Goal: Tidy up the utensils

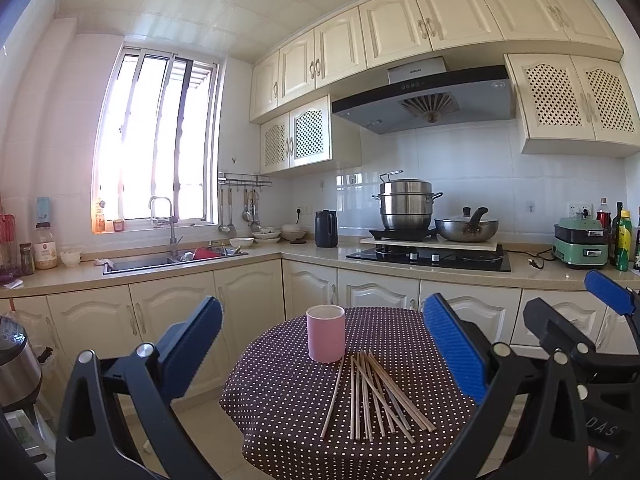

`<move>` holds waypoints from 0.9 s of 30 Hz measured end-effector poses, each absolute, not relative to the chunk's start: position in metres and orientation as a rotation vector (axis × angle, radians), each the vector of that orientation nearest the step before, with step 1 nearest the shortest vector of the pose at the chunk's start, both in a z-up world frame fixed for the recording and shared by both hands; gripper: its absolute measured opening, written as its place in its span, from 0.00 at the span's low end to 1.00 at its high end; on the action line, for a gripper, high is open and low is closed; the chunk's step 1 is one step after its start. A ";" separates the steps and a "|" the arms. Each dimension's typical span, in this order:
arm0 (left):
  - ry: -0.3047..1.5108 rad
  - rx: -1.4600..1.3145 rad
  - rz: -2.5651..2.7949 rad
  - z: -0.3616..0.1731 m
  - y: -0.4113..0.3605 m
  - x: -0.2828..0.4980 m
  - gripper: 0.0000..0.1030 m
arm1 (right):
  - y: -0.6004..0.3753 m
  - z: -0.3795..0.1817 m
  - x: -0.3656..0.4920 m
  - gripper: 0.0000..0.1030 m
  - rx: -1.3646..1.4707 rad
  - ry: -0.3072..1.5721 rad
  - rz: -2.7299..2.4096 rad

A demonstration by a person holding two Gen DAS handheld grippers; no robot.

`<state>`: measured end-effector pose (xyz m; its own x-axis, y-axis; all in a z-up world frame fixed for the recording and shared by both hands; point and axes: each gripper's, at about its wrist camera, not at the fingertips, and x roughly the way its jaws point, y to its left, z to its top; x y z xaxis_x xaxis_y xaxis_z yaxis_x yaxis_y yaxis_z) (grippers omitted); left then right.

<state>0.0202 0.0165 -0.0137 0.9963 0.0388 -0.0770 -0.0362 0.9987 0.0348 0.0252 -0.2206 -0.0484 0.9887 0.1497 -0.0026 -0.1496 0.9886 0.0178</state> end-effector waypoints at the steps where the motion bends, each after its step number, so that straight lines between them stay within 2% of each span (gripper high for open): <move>1: 0.085 0.033 0.041 -0.016 0.017 0.024 0.96 | -0.219 -0.050 0.028 0.94 0.016 0.009 0.149; 27: 0.185 0.044 0.072 -0.047 0.034 0.118 0.96 | -0.202 -0.071 0.125 0.94 0.045 0.199 0.206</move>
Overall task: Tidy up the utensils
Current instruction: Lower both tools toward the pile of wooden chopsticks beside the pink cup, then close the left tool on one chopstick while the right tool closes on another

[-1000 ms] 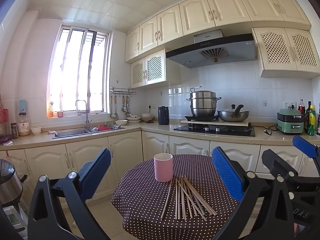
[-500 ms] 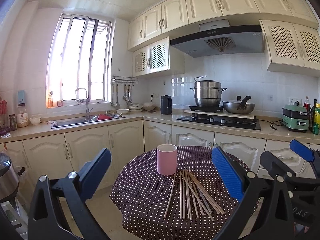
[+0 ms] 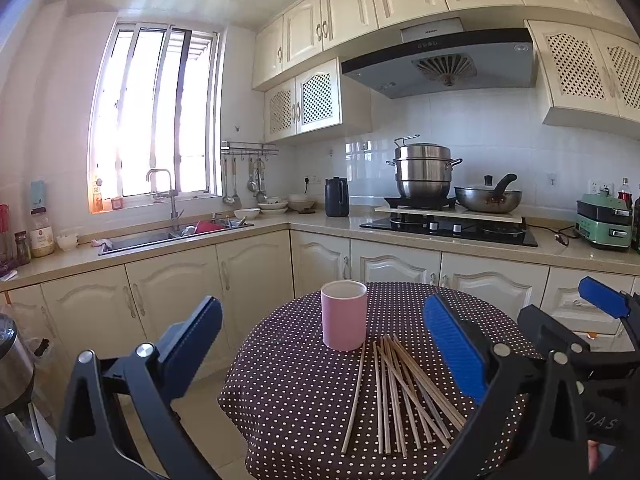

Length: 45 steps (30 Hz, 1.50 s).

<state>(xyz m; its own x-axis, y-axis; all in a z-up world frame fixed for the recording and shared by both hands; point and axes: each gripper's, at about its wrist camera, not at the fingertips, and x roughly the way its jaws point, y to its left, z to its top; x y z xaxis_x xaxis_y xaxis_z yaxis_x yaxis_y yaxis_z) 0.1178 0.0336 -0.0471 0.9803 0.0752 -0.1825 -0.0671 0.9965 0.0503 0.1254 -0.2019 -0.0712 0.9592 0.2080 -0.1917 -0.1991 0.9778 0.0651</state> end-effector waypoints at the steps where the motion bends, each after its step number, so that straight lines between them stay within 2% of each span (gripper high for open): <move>1: 0.188 0.042 0.072 -0.048 0.034 0.122 0.96 | -0.201 -0.072 0.129 0.94 0.045 0.206 0.208; 11: 0.288 0.047 -0.004 -0.068 0.043 0.176 0.96 | -0.196 -0.083 0.177 0.94 -0.019 0.282 0.195; 19: 0.611 0.078 -0.130 -0.115 0.055 0.262 0.96 | -0.202 -0.109 0.246 0.94 -0.122 0.455 0.154; 22: 0.733 0.066 -0.194 -0.140 0.057 0.293 0.93 | -0.209 -0.127 0.271 0.84 -0.139 0.554 0.160; 23: 0.758 0.063 -0.206 -0.147 0.057 0.302 0.88 | -0.210 -0.134 0.281 0.78 -0.142 0.603 0.171; 24: 0.794 0.055 -0.219 -0.156 0.057 0.312 0.79 | -0.212 -0.141 0.291 0.74 -0.135 0.646 0.194; 27: 0.919 0.053 -0.247 -0.180 0.052 0.340 0.68 | -0.213 -0.159 0.315 0.60 -0.113 0.783 0.264; 28: 0.942 0.052 -0.257 -0.187 0.050 0.346 0.63 | -0.213 -0.166 0.324 0.51 -0.108 0.836 0.290; 32: 1.014 0.076 -0.262 -0.207 0.042 0.366 0.56 | -0.208 -0.185 0.345 0.34 -0.099 0.972 0.368; 42: 1.076 0.159 -0.217 -0.233 0.027 0.389 0.38 | -0.191 -0.207 0.370 0.28 -0.118 1.098 0.436; 45: 1.093 0.162 -0.216 -0.227 0.023 0.399 0.38 | -0.187 -0.212 0.379 0.25 -0.120 1.128 0.435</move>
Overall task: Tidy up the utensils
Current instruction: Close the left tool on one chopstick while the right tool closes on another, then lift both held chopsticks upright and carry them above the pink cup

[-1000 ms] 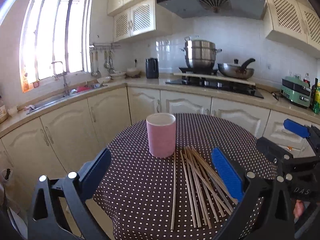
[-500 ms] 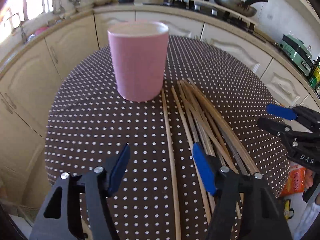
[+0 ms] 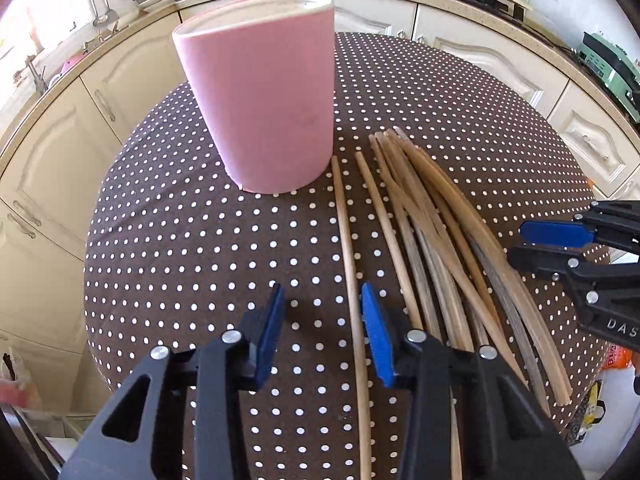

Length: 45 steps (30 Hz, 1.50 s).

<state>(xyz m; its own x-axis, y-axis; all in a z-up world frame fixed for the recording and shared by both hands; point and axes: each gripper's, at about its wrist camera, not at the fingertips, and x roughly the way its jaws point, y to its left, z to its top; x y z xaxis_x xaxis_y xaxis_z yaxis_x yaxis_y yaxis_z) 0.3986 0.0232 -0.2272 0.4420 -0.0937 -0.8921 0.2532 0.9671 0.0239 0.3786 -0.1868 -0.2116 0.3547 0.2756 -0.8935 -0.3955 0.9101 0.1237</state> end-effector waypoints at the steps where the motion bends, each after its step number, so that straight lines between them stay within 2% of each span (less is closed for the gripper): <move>1: 1.097 0.162 -0.212 -0.228 0.022 0.402 0.37 | -0.186 -0.212 0.382 0.25 -0.121 1.141 0.436; 9: 1.133 0.162 -0.195 -0.221 0.014 0.416 0.37 | -0.172 -0.210 0.402 0.25 -0.155 1.226 0.437; 11: 1.147 0.163 -0.193 -0.220 0.011 0.421 0.34 | -0.160 -0.209 0.408 0.25 -0.205 1.244 0.418; 14: 1.151 0.171 -0.213 -0.218 0.005 0.421 0.20 | -0.142 -0.210 0.415 0.24 -0.305 1.261 0.386; 16: 1.154 0.163 -0.215 -0.218 0.003 0.421 0.05 | -0.137 -0.210 0.420 0.22 -0.312 1.280 0.385; 19: 1.152 0.164 -0.212 -0.219 0.000 0.423 0.05 | -0.128 -0.210 0.429 0.08 -0.310 1.293 0.370; 21: 1.143 0.154 -0.216 -0.219 -0.001 0.421 0.05 | -0.131 -0.212 0.436 0.05 -0.276 1.293 0.380; 25: 1.109 0.114 -0.254 -0.215 0.003 0.411 0.05 | -0.149 -0.207 0.439 0.05 -0.172 1.272 0.416; 34: 0.854 0.058 -0.362 -0.147 -0.011 0.382 0.05 | -0.170 -0.148 0.437 0.05 -0.020 1.066 0.508; 45: 0.423 -0.146 -0.303 -0.049 0.018 0.395 0.05 | -0.180 -0.060 0.438 0.05 0.123 0.622 0.566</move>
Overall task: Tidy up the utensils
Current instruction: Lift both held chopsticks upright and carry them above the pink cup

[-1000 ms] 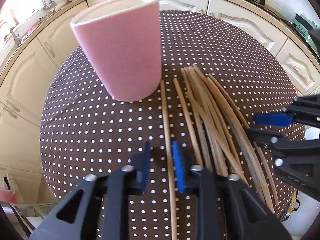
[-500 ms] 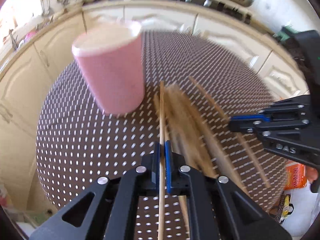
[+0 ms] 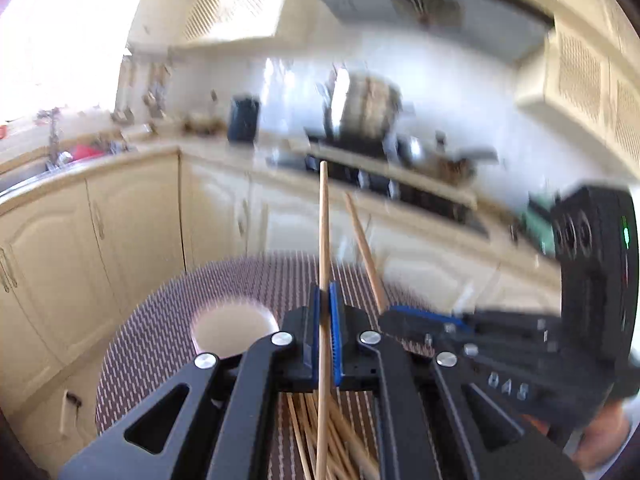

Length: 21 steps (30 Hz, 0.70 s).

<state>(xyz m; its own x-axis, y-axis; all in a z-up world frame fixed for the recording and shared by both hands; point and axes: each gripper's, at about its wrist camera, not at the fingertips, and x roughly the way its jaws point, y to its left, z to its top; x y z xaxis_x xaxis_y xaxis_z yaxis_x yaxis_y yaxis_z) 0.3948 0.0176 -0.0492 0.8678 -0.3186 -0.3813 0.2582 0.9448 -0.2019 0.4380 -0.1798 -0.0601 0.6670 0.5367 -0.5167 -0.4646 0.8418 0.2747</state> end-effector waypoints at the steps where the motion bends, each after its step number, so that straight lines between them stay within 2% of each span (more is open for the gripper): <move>1: 0.392 -0.163 -0.292 -0.044 0.021 0.398 0.05 | -0.178 -0.057 0.441 0.05 0.132 0.589 0.564; 9: 0.166 -0.279 -0.174 -0.031 0.053 0.438 0.05 | -0.152 -0.045 0.475 0.05 0.241 0.368 0.544; 16: 0.129 -0.320 -0.120 -0.049 0.067 0.467 0.05 | -0.140 -0.048 0.495 0.05 0.290 0.280 0.543; 21: 0.174 -0.278 -0.103 -0.080 0.067 0.473 0.05 | -0.126 -0.056 0.498 0.05 0.255 0.250 0.565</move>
